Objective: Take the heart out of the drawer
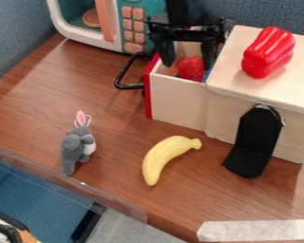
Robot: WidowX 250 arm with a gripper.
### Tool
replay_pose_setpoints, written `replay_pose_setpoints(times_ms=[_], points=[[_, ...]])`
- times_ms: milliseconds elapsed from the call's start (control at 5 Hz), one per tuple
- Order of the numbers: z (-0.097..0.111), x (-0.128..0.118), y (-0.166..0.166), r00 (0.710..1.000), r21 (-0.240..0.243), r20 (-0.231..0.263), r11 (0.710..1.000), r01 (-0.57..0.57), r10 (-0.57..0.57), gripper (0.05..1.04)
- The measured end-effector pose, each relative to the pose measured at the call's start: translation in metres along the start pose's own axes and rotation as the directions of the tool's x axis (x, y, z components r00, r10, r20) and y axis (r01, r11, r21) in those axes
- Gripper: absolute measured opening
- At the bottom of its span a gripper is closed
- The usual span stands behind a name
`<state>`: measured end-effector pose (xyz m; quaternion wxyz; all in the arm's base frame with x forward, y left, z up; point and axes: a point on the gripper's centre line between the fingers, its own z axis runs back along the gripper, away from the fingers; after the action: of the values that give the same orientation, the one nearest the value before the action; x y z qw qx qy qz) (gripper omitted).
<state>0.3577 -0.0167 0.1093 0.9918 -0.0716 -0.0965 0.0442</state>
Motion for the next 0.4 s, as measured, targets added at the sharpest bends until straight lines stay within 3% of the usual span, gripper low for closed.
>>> replay_pose_setpoints(times_ms=[400], points=[[-0.0101,0.0276,0.0024,0.999,0.036,0.025,0.999,-0.023,0.022,0.999]])
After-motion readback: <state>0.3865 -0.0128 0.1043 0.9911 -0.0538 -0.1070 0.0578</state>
